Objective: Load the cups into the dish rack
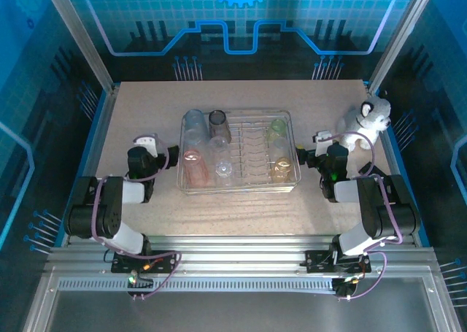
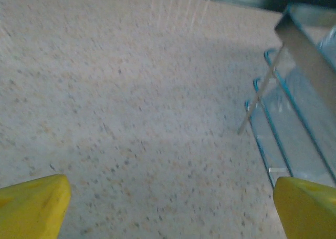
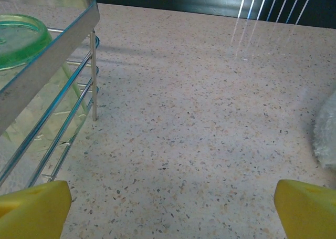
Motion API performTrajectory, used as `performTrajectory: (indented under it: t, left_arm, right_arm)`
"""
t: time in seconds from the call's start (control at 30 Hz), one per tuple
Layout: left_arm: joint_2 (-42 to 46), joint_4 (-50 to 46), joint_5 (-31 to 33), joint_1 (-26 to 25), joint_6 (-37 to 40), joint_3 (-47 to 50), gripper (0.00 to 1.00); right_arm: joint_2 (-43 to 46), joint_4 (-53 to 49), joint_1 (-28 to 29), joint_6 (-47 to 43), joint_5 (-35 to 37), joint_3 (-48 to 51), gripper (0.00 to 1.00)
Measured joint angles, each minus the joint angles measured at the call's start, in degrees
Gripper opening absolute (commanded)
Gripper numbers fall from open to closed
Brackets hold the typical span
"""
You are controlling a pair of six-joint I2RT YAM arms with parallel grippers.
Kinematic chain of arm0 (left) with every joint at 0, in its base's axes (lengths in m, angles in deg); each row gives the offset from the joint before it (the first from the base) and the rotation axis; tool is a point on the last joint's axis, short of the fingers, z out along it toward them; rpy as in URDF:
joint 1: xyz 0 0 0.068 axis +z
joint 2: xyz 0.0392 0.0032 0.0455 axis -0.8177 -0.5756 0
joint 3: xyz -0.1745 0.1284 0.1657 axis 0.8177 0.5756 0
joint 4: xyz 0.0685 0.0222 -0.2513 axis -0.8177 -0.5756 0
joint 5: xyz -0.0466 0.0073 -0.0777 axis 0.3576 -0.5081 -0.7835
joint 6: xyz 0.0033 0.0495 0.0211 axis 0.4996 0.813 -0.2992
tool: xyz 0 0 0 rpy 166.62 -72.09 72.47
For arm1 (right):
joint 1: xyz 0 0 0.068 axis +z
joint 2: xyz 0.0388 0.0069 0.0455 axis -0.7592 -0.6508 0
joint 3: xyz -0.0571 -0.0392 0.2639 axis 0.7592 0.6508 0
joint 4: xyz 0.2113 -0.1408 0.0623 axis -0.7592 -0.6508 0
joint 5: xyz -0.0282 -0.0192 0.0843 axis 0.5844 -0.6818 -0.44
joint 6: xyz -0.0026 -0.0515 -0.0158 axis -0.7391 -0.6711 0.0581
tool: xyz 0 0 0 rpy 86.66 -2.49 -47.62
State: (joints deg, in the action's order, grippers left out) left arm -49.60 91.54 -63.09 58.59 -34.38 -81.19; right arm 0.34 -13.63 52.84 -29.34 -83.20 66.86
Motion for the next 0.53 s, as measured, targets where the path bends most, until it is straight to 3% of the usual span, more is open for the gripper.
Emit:
performTrajectory:
  t: [0.53]
  left_arm:
    - [-0.1, 1.6, 9.7, -4.7, 3.9, 0.0, 1.0]
  right_arm:
    - [0.0, 0.1, 0.7, -0.1, 2.9, 0.4, 1.0]
